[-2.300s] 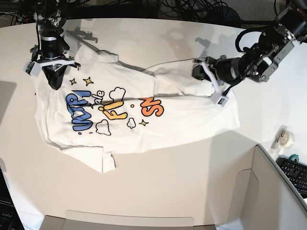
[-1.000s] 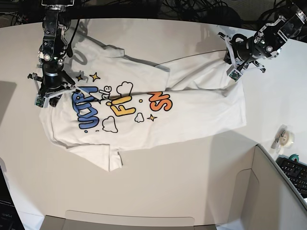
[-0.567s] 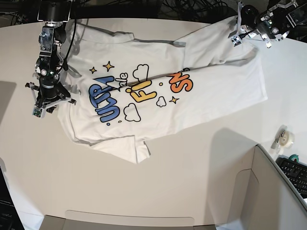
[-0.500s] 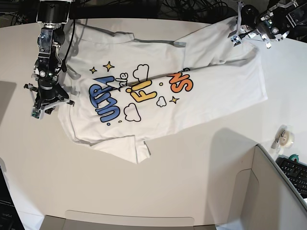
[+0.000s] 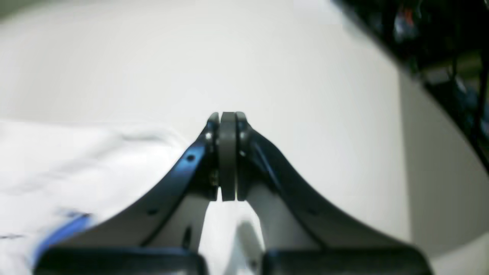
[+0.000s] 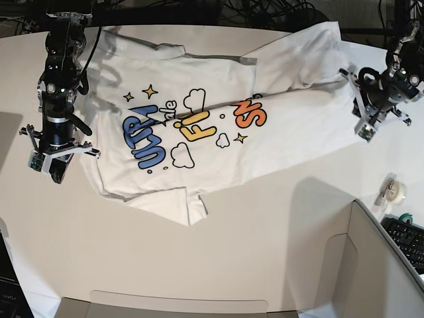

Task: Layout the t-shirt on the table in an organized manner, then fold the t-shirt properly
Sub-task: 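Grasp the shirt edges with both grippers and pull them apart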

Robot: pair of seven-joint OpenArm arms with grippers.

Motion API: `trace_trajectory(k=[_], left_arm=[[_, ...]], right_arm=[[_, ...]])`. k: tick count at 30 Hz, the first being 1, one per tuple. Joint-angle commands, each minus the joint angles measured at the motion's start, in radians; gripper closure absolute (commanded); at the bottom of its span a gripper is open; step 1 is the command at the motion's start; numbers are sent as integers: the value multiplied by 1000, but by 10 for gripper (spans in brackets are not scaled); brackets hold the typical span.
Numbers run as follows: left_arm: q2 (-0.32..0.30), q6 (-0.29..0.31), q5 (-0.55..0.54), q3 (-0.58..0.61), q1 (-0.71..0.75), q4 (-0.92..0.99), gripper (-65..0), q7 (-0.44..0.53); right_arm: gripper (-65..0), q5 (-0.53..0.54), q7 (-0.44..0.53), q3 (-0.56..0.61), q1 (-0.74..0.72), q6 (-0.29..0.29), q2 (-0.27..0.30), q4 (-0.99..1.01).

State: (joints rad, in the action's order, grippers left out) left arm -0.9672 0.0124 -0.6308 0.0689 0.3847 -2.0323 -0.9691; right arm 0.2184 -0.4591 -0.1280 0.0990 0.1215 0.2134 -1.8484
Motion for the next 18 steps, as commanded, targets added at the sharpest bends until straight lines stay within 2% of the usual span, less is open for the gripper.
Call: trace_trajectory(k=[1, 3, 5, 8, 12, 15, 18], left_arm=[[11, 13, -4, -31, -6, -6, -8, -7], [67, 67, -2, -37, -23, 2, -8, -9], [121, 123, -2, -33, -65, 31, -8, -14], [208, 139, -1, -33, -115, 120, -7, -34], [255, 139, -1, -33, -206, 230, -7, -32], [256, 139, -1, -27, -269, 321, -7, -35], [256, 139, -1, 39, -338, 427, -7, -27]], right_arm=[[0, 3, 18, 26, 5, -7, -13, -43], [0, 3, 16, 67, 15, -23, -30, -60], [0, 3, 15, 127, 9, -65, -53, -37], [0, 0, 15, 198, -38, -78, -79, 66], [0, 2, 15, 250, -111, -78, -82, 234], [0, 3, 15, 259, -157, -78, -93, 346], [0, 3, 15, 250, -198, -76, -108, 464]])
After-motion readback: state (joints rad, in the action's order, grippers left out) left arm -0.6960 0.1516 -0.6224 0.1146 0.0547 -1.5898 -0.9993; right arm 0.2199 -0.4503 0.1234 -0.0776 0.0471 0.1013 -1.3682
